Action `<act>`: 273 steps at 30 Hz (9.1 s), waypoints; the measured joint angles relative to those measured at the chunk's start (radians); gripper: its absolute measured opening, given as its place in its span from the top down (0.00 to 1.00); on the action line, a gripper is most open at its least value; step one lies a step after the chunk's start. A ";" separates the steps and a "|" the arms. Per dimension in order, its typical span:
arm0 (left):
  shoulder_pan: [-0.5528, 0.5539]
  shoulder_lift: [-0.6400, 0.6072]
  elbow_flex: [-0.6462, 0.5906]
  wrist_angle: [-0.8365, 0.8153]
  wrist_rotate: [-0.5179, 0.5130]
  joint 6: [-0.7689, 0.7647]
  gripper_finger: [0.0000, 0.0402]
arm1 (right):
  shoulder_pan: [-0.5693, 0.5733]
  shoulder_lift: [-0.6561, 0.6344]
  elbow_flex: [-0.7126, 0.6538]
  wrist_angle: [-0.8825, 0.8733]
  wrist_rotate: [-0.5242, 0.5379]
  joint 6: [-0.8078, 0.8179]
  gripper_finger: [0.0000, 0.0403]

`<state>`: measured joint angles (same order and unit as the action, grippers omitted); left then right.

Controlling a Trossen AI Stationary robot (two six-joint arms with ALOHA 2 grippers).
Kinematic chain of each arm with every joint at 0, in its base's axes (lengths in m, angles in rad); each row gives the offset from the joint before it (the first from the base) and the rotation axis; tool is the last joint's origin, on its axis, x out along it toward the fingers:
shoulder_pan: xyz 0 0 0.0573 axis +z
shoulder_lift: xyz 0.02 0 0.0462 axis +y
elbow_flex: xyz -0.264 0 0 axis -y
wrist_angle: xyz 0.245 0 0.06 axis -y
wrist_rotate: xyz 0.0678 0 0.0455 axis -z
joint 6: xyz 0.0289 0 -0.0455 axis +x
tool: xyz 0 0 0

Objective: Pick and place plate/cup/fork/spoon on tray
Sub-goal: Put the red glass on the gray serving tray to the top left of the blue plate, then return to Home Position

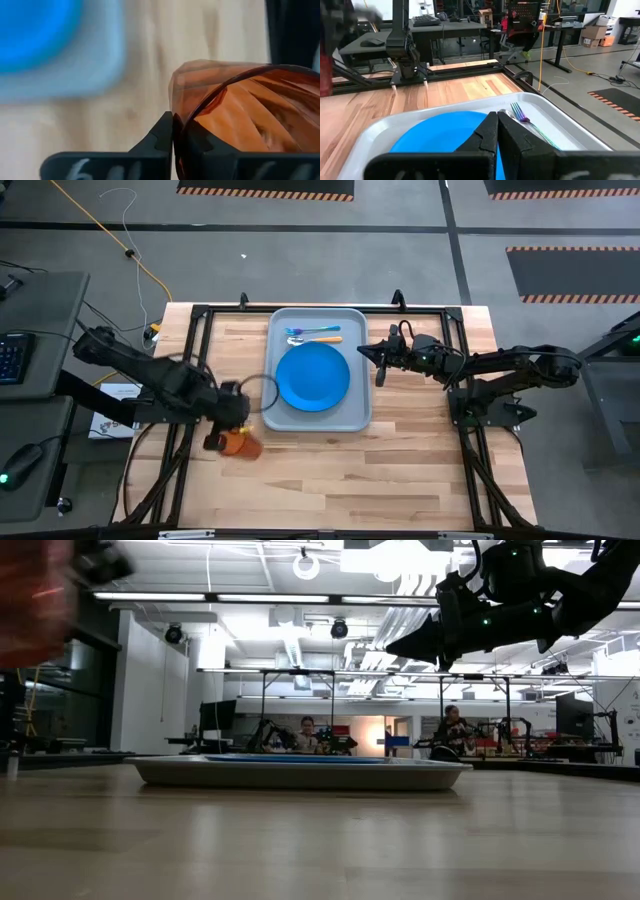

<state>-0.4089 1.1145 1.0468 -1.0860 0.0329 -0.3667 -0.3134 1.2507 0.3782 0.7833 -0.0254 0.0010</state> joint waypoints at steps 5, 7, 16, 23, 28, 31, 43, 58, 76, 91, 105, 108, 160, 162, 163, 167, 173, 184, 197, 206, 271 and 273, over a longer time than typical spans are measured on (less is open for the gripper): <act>0.138 0.043 0.129 -0.018 -0.135 0.213 0.99 | 0.000 0.000 0.000 0.028 0.001 0.032 1.00; 0.216 0.087 0.132 -0.025 -0.103 0.273 0.99 | 0.000 0.000 0.000 0.030 0.000 0.050 1.00; 0.471 0.394 0.151 -0.067 0.033 0.532 0.99 | 0.000 0.000 0.000 0.019 0.000 0.052 1.00; 0.554 0.463 0.233 -0.061 0.086 0.614 1.00 | 0.000 0.000 0.000 0.002 0.000 0.049 1.00; 0.619 0.505 0.246 -0.100 0.118 0.658 1.00 | 0.000 0.000 0.000 0.000 0.000 0.050 1.00; 0.645 0.543 0.246 -0.132 0.121 0.665 1.00 | 0.000 0.000 0.000 -0.001 -0.001 0.052 1.00; 0.663 0.583 0.246 -0.036 0.162 0.714 1.00 | 0.000 0.000 0.000 -0.002 -0.001 0.052 1.00; 0.684 0.583 0.246 0.053 0.107 0.770 0.99 | 0.000 0.000 0.000 -0.013 -0.001 0.052 1.00; 0.577 0.583 0.246 0.028 0.080 0.774 0.97 | 0.000 0.000 0.000 -0.019 -0.001 0.052 1.00; 0.580 0.582 0.246 0.045 0.024 0.788 0.76 | 0.000 0.000 0.000 -0.025 -0.001 0.052 1.00; 0.580 0.581 0.485 -0.195 -0.028 0.724 0.50 | 0.000 0.000 0.000 -0.046 0.000 0.047 1.00; 0.581 0.558 0.552 -0.260 -0.028 0.658 0.50 | 0.000 0.000 0.000 -0.053 -0.001 0.047 1.00; 0.432 -1.039 -0.874 1.114 -0.071 0.403 1.00 | 0.000 0.000 0.000 -0.080 0.081 0.139 1.00; 0.432 -1.061 -0.876 1.108 -0.054 0.396 1.00 | 0.000 0.000 0.000 -0.090 0.081 0.154 1.00; 0.432 -1.075 -0.883 1.115 -0.048 0.396 1.00 | 0.000 0.000 0.000 -0.093 0.081 0.157 1.00; 0.432 -1.110 -0.931 1.151 -0.045 0.379 1.00 | 0.000 0.000 0.000 -0.106 0.081 0.159 1.00; 0.416 -1.111 -1.038 1.241 -0.037 0.342 1.00 | 0.000 0.000 0.000 -0.119 0.078 0.157 1.00; 0.379 -1.094 -1.035 1.250 -0.040 0.377 1.00 | -0.001 -0.001 0.000 -0.118 0.077 0.154 1.00; 0.379 -1.093 -1.035 1.224 -0.071 0.399 1.00 | -0.001 -0.001 0.000 -0.117 0.077 0.156 1.00; 0.379 -1.093 -1.035 1.115 -0.071 0.353 1.00 | -0.001 -0.136 0.000 -0.130 -0.039 0.158 1.00; 0.379 -1.093 -1.034 1.102 -0.071 0.343 1.00 | 0.375 -1.224 -0.368 -0.754 0.126 0.181 1.00; 0.379 -1.093 -1.034 1.101 -0.071 0.343 1.00 | 0.375 -1.222 -0.368 -0.755 0.126 0.145 1.00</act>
<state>-0.0296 0.0216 0.0128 0.0155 -0.0380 -0.0235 0.0612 0.0284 0.0101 0.0288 0.1003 0.1459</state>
